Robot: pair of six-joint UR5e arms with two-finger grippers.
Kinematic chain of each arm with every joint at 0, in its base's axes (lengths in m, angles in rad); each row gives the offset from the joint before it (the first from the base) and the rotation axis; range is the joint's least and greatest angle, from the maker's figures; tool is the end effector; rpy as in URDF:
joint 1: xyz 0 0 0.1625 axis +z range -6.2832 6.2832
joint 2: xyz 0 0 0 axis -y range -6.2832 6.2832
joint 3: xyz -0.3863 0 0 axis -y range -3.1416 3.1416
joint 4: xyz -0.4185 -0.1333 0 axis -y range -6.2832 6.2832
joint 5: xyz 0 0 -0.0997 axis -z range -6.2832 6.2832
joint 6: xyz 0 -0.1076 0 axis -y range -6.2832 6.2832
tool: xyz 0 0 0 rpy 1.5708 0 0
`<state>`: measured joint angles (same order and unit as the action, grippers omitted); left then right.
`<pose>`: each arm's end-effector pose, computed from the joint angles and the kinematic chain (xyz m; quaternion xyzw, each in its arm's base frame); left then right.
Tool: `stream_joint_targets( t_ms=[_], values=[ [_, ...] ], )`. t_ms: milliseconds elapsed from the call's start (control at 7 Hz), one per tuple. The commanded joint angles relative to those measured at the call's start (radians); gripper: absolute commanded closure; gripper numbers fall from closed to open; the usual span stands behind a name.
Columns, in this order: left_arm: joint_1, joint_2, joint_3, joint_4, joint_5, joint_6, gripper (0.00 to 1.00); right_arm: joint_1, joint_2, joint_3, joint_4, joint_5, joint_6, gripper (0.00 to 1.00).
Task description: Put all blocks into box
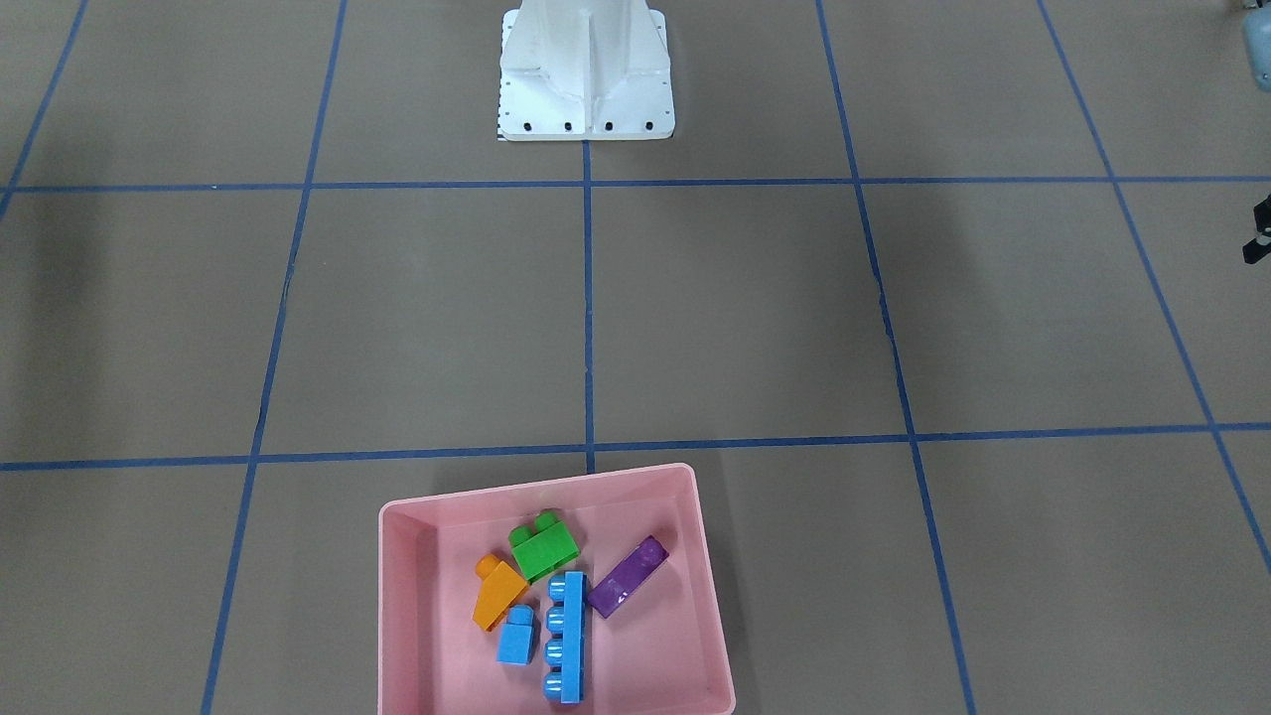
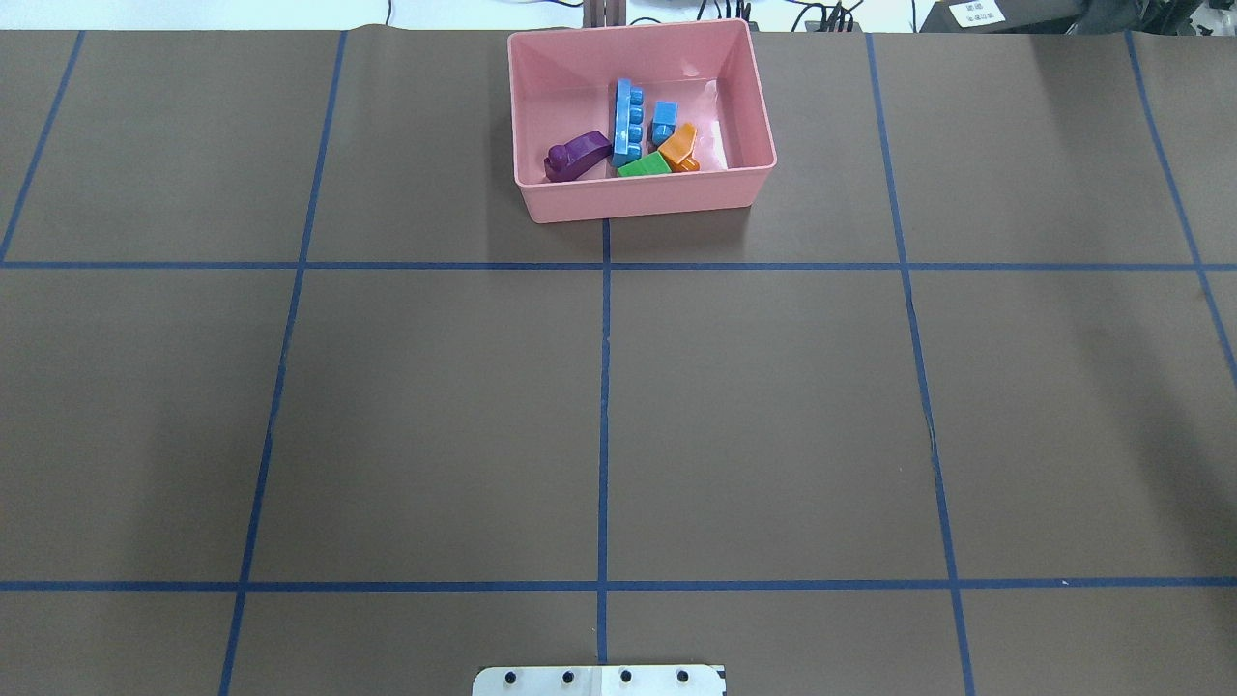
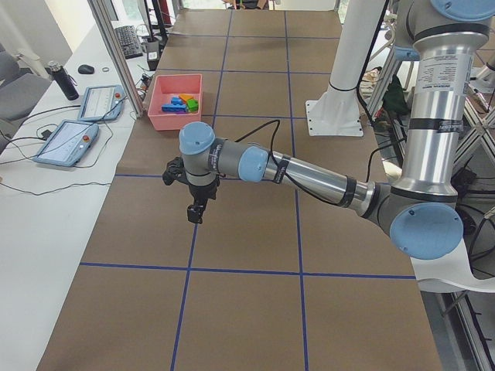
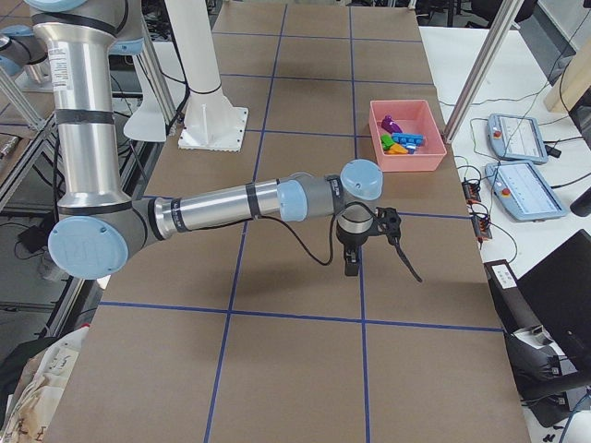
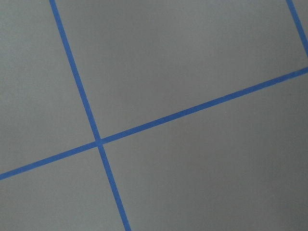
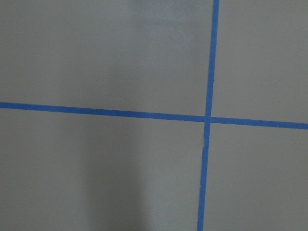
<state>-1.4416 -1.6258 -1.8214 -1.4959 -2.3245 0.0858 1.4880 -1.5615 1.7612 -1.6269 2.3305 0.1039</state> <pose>0.0098 -0.5386 0.4759 0.0991 0.3678 0.1412 0.9138 0.0157 -0.5267 0.5287 0.0319 -0.3744 -0.0168 0.9266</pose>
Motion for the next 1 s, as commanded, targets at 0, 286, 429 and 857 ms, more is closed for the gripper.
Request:
stream_joint_targets(
  t_ms=[0, 286, 429, 857],
  values=[
    [0.0, 0.001, 0.01, 0.0, 0.001, -0.007, 0.0, 0.011, -0.011, 0.003, 0.001, 0.003, -0.017, 0.0],
    [0.0, 0.029, -0.001, -0.006, 0.002, -0.009, 0.0, 0.011, -0.017, -0.003, 0.005, 0.003, -0.016, 0.0],
    [0.001, 0.053, -0.019, -0.006, 0.004, -0.012, 0.0, 0.011, -0.015, 0.001, 0.005, -0.006, -0.017, 0.0],
    [0.001, 0.072, -0.015, -0.017, -0.002, -0.018, 0.0, 0.011, -0.02, -0.005, 0.005, -0.008, -0.021, 0.0]
  ],
)
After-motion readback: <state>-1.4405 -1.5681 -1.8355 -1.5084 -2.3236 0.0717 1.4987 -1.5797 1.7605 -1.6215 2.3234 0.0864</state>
